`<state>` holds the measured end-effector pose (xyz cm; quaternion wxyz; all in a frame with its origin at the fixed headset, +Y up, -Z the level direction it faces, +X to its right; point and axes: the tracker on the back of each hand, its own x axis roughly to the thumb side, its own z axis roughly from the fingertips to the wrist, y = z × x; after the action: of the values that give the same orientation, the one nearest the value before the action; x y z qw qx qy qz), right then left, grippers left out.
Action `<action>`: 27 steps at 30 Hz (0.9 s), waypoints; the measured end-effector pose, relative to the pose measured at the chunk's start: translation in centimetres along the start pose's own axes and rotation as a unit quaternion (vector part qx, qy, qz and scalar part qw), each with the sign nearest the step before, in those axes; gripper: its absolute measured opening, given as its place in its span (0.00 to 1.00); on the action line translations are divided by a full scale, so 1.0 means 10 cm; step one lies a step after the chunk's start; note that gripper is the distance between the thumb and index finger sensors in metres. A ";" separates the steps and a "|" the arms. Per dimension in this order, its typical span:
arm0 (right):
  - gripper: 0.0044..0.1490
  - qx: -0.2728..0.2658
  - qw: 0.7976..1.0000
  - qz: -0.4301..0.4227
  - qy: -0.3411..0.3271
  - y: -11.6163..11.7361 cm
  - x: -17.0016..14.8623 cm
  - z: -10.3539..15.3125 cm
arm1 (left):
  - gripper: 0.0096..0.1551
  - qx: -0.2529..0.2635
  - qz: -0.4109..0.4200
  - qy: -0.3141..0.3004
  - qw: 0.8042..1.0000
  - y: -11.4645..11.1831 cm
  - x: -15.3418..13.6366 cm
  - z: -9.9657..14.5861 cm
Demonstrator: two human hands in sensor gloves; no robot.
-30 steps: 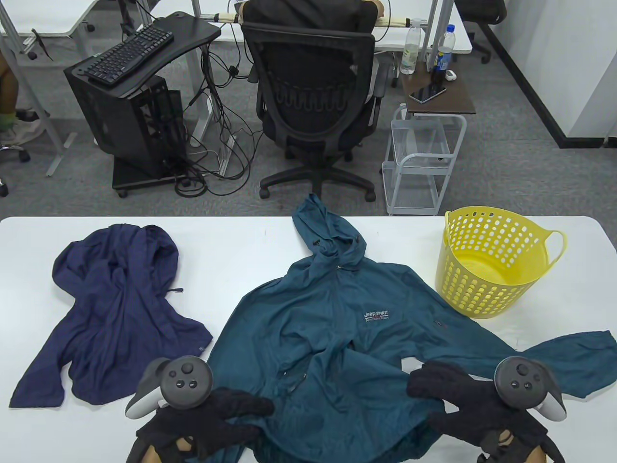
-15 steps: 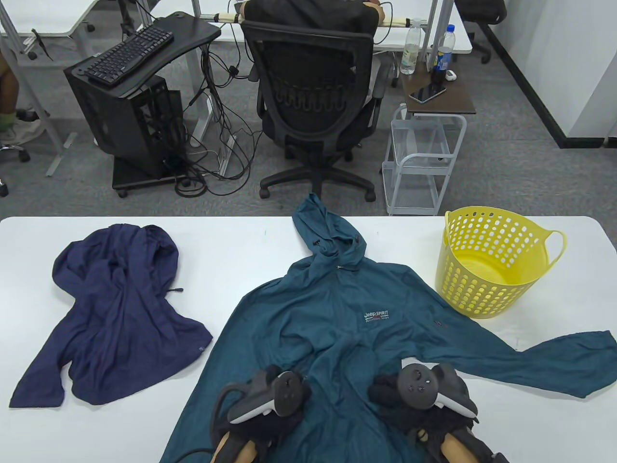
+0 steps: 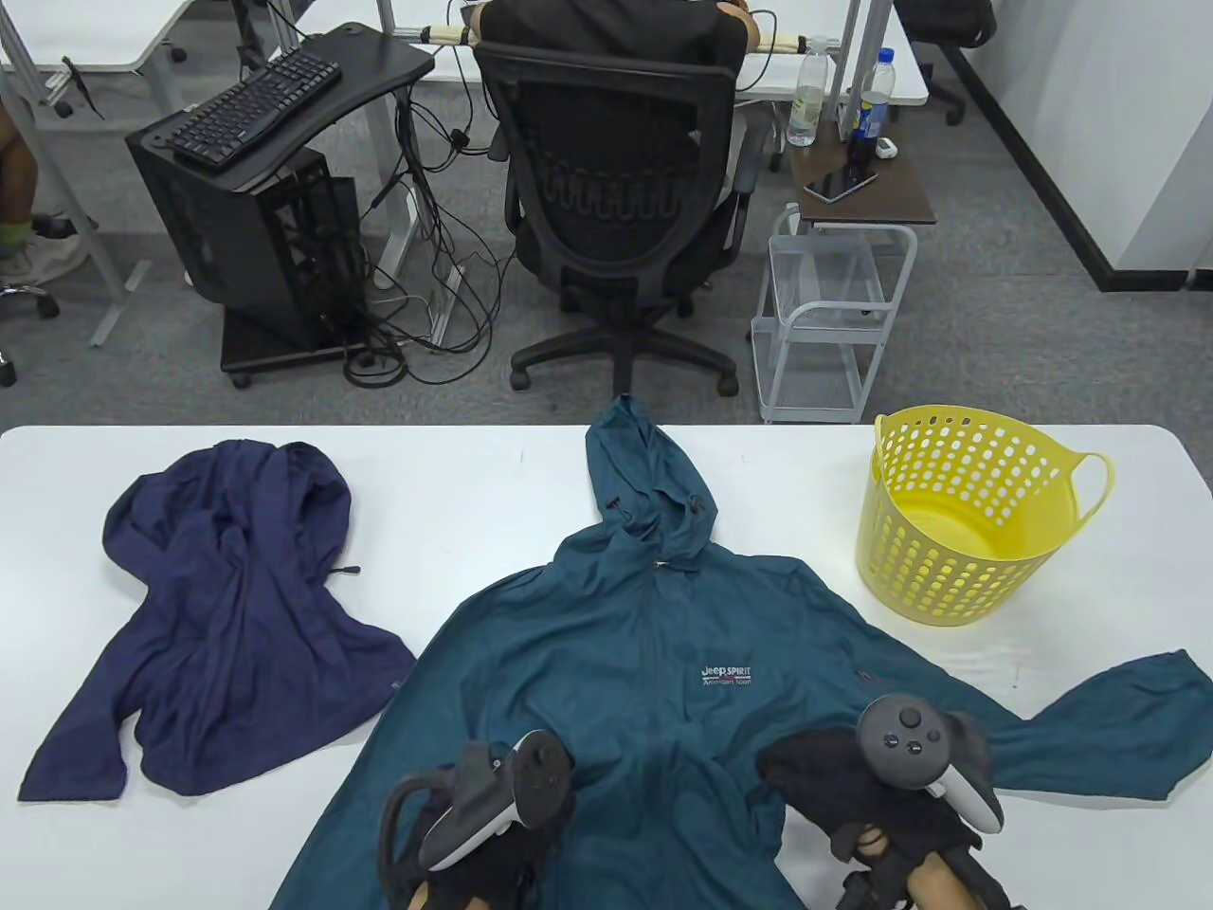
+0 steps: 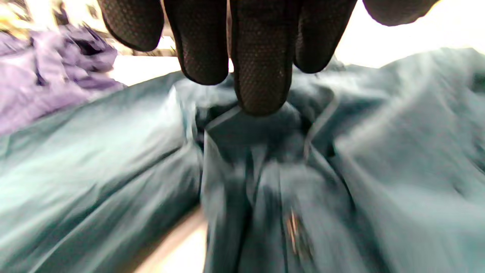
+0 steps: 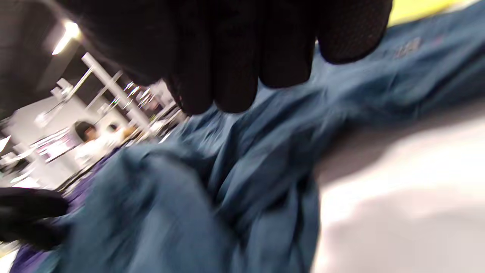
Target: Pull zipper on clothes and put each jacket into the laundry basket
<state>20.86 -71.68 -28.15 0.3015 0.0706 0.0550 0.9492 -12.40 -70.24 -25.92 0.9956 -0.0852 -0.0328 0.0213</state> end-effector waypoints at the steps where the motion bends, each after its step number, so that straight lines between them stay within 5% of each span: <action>1: 0.28 -0.010 0.999 0.038 0.015 0.05 0.01 -0.05 | 0.35 0.013 -0.005 0.021 1.000 -0.04 0.02 -0.07; 3: 0.36 0.033 0.994 0.101 0.040 0.22 0.01 -0.16 | 0.38 -0.018 -0.034 0.039 0.999 -0.16 0.05 -0.20; 7: 0.53 0.200 0.959 0.167 0.111 0.65 -0.22 -0.41 | 0.53 -0.226 -0.065 0.019 0.972 -0.61 -0.03 -0.44; 10: 0.55 0.183 0.968 0.110 0.132 0.56 -0.42 -0.49 | 0.57 -0.264 -0.052 0.034 0.963 -0.72 -0.21 -0.45; 16: 0.50 0.187 0.965 0.068 0.173 0.25 -0.82 -0.60 | 0.58 -0.241 -0.038 0.074 0.967 -0.68 -0.51 -0.46; 23: 0.39 0.129 0.979 0.074 0.140 0.14 -0.81 -0.50 | 0.52 -0.189 -0.071 0.108 0.974 -0.60 -0.45 -0.44; 25: 0.37 0.107 0.983 0.089 0.119 0.05 -0.72 -0.43 | 0.45 -0.195 -0.063 0.099 0.974 -0.41 -0.39 -0.38; 27: 0.35 0.059 0.990 0.085 0.094 0.00 -0.60 -0.38 | 0.43 -0.131 -0.025 0.083 0.987 -0.18 -0.29 -0.35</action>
<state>25.05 -75.37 -32.51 0.2086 0.0034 0.1327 0.9690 -15.00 -72.74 -29.27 0.9752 -0.2159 0.0457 -0.0157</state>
